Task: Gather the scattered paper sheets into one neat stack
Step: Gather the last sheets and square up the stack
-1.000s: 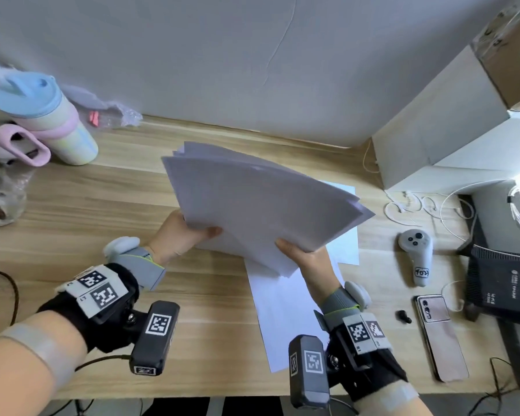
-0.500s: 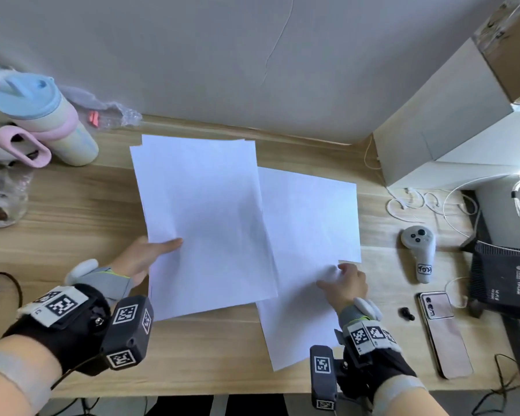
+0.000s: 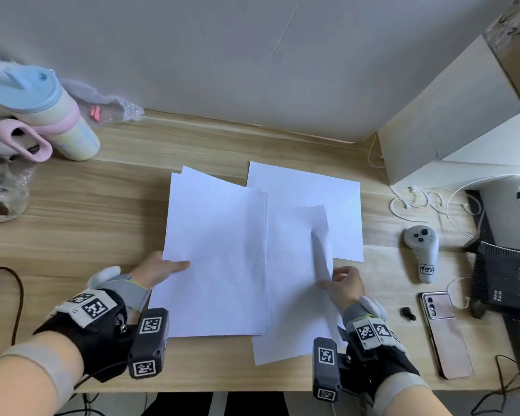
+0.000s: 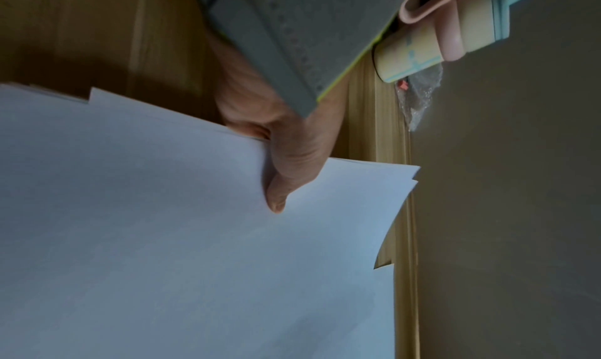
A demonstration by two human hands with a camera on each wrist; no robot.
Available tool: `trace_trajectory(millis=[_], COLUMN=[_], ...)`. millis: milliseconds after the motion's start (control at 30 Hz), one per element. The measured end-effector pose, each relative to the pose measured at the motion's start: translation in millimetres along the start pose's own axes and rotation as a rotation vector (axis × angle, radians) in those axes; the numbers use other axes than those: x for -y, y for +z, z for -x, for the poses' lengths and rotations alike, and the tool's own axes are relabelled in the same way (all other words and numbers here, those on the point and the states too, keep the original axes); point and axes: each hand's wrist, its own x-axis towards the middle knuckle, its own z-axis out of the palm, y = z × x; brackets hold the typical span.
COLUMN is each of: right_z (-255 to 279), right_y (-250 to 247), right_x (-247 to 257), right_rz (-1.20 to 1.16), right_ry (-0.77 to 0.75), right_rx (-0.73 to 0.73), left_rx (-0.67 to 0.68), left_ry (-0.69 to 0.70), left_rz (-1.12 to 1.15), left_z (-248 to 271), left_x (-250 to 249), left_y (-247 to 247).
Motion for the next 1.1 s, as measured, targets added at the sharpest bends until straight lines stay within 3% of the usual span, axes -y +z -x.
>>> trace_trajectory(millis=[167,333,433,533,633,700,800,900,967,1100], right_z=[8,18,32,53,65,67,64,57,50,36], right_y=[-5,-42,-60,-66,-52,-36,-8,23,42,70], right_x=[10,53,88,120,135,136,126,109,96,75], right_rz=[0.078,0.028,-0.283,-0.623,-0.834,-0.886,-0.736,-0.43,-0.294,-0.085], right_ry=[-0.1,-0.346,-0.501,-0.557,-0.487,-0.405,-0.326,-0.258,-0.18,-0.114], right_rx=[0.101,-0.131,-0.185,0.033,0.383,0.537,0.631,0.636,0.619,0.525], left_rx=[0.007,0.023,0.02,0.016,-0.002,0.007,-0.014,-0.047,-0.067,0.1], left_ry=[-0.024,-0.057,-0.063,-0.08,-0.095,-0.098,-0.108,-0.068,-0.122,-0.138], left_rz=[-0.026,-0.023,-0.003,0.032,0.098,0.176,0.263,0.307,0.326,0.288], left_z=[3,3,2,6,6,7,15,11,0,-4], left_x=[1,0,0,-3,-6,-7,-9,-5,1,0], left_y=[3,0,0,2,0,0,2,-1,-8,-13])
